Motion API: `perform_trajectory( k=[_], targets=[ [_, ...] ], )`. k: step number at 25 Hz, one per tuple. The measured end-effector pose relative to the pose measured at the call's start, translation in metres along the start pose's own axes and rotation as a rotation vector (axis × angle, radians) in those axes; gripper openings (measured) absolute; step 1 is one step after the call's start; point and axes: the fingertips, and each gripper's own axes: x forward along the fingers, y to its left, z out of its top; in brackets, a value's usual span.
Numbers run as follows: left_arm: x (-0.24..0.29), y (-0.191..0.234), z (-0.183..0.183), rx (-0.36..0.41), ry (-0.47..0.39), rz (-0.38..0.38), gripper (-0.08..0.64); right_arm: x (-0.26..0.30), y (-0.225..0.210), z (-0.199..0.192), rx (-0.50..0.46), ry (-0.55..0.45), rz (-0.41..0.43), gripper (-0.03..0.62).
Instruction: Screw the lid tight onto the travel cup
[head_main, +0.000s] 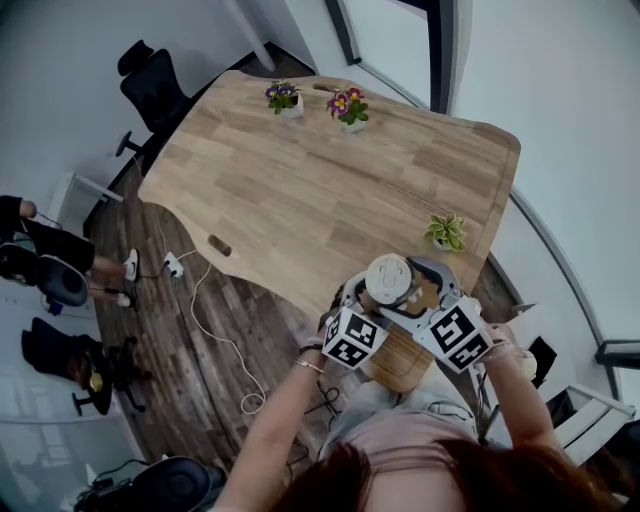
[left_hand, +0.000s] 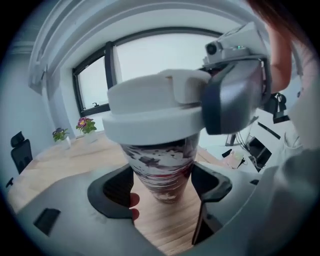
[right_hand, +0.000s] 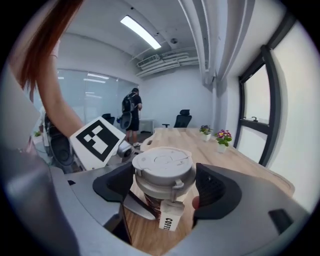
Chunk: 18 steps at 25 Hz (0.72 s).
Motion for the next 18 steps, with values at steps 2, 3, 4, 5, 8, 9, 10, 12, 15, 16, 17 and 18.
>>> perform_trajectory(
  k=[2, 3, 4, 5, 8, 9, 10, 12, 15, 16, 17, 18],
  targets=[
    [0.001, 0.003, 0.002, -0.045, -0.003, 0.067, 0.348, 0.001, -0.003, 0.001, 0.032, -0.024, -0.103, 0.383],
    [0.002, 0.003, 0.003, -0.064, -0.005, 0.097, 0.348, 0.001, -0.004, 0.001, 0.041, -0.031, -0.149, 0.383],
    [0.002, 0.003, 0.003, -0.078, -0.006, 0.118, 0.350, 0.002, -0.005, 0.000, 0.045, -0.035, -0.178, 0.383],
    [0.003, 0.003, 0.003, -0.087, -0.008, 0.129, 0.348, 0.002, -0.004, -0.001, 0.053, -0.039, -0.179, 0.383],
    [0.002, 0.002, 0.000, -0.071, -0.010, 0.100, 0.348, -0.003, 0.000, 0.003, 0.129, -0.061, -0.080, 0.383],
    [0.002, 0.001, 0.000, -0.053, -0.008, 0.073, 0.348, -0.006, 0.000, 0.004, 0.146, -0.065, -0.044, 0.383],
    [0.001, 0.000, -0.001, -0.031, -0.006, 0.040, 0.348, -0.009, 0.000, 0.005, 0.148, -0.063, -0.011, 0.383],
    [-0.002, -0.004, -0.003, 0.016, 0.001, -0.026, 0.348, -0.010, 0.001, 0.002, 0.117, -0.034, 0.063, 0.383],
    [-0.005, -0.011, -0.005, 0.076, 0.013, -0.099, 0.348, -0.007, 0.006, -0.006, 0.073, 0.013, 0.153, 0.383],
    [-0.006, -0.012, -0.005, 0.086, 0.016, -0.105, 0.348, -0.006, 0.007, -0.006, 0.063, 0.012, 0.166, 0.383],
    [-0.007, -0.013, -0.004, 0.084, 0.019, -0.097, 0.348, -0.005, 0.007, -0.005, 0.055, 0.004, 0.165, 0.383],
    [-0.007, -0.011, -0.004, 0.070, 0.022, -0.073, 0.348, -0.004, 0.008, -0.003, 0.054, -0.008, 0.147, 0.382]
  ],
)
